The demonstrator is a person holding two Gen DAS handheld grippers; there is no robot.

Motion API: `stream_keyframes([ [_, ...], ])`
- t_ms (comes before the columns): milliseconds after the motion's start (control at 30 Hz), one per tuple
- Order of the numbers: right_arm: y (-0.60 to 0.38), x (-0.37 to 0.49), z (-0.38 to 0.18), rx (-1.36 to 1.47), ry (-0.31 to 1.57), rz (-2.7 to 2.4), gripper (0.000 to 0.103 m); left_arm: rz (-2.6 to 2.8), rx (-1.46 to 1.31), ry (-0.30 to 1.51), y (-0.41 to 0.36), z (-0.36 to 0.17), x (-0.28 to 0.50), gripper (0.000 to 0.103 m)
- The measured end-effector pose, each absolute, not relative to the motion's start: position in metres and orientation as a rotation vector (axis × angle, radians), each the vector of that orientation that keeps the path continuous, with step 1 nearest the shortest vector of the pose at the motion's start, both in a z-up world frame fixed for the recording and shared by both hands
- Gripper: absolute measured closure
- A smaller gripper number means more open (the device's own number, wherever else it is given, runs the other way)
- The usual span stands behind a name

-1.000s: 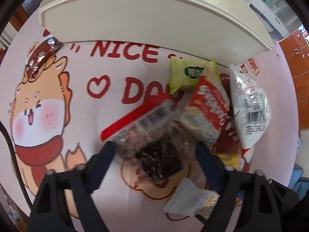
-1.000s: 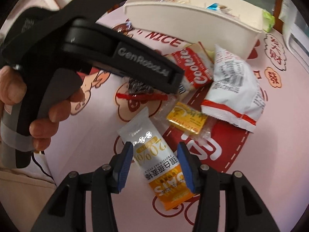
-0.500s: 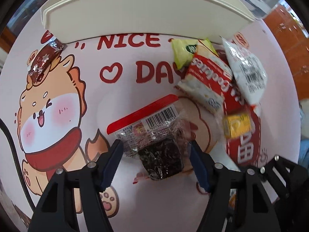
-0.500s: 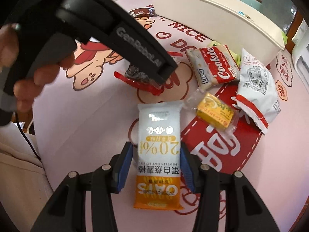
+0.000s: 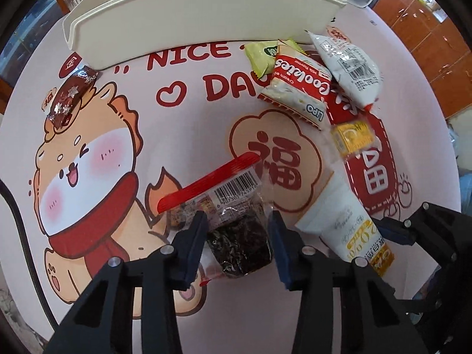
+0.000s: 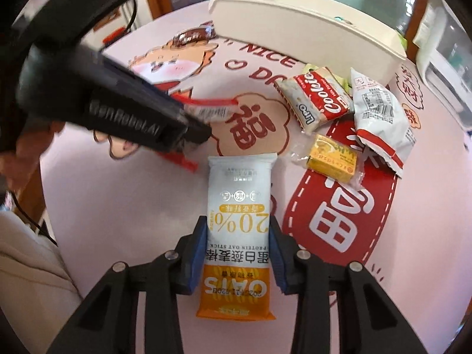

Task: Organize snacks
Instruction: 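Carry both snacks into the white tray and open both tools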

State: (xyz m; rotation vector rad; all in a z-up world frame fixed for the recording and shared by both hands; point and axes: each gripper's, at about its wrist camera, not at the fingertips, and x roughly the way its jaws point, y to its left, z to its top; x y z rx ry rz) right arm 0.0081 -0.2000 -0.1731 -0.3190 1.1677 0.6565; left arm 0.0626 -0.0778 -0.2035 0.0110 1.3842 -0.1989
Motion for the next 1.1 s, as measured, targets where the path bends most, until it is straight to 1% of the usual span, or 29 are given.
stream_keyframes([
  [200,-0.195,0.026,-0.178,-0.248,1.147,0.628,0.065,-0.206,-0.014,1.369,-0.047,-0.199,0.046,0.066],
  [233,-0.199,0.023,-0.174,-0.240,1.145,0.623,0.065,-0.206,-0.020,1.360,-0.036,-0.194,0.041,0.080],
  [267,-0.201,0.020,-0.171,-0.231,1.143,0.616,0.065,-0.207,-0.019,1.349,-0.031,-0.190,0.040,0.098],
  [600,-0.190,0.029,-0.140,-0.178,1.089,0.580,0.065,-0.212,-0.084,1.300,0.013,-0.161,0.058,0.101],
  [733,-0.180,0.034,-0.133,-0.173,1.075,0.586,0.065,-0.239,-0.102,1.329,0.007,-0.162,0.067,0.100],
  [767,-0.178,0.035,-0.132,-0.170,1.075,0.588,0.065,-0.238,-0.096,1.338,0.009,-0.161,0.066,0.092],
  [800,-0.177,0.036,-0.131,-0.166,1.077,0.592,0.065,-0.235,-0.086,1.339,0.004,-0.162,0.069,0.072],
  [833,-0.175,0.036,-0.131,-0.164,1.078,0.596,0.065,-0.238,-0.068,1.337,0.003,-0.162,0.069,0.062],
  [867,-0.173,0.035,-0.131,-0.165,1.080,0.600,0.065,-0.238,-0.049,1.336,0.002,-0.164,0.070,0.039],
  [900,-0.171,0.035,-0.130,-0.164,1.080,0.603,0.065,-0.238,-0.027,1.337,0.001,-0.168,0.071,0.026],
  [1100,-0.162,0.036,-0.134,-0.141,1.100,0.616,0.065,-0.221,0.032,1.397,0.004,-0.196,0.079,0.025],
])
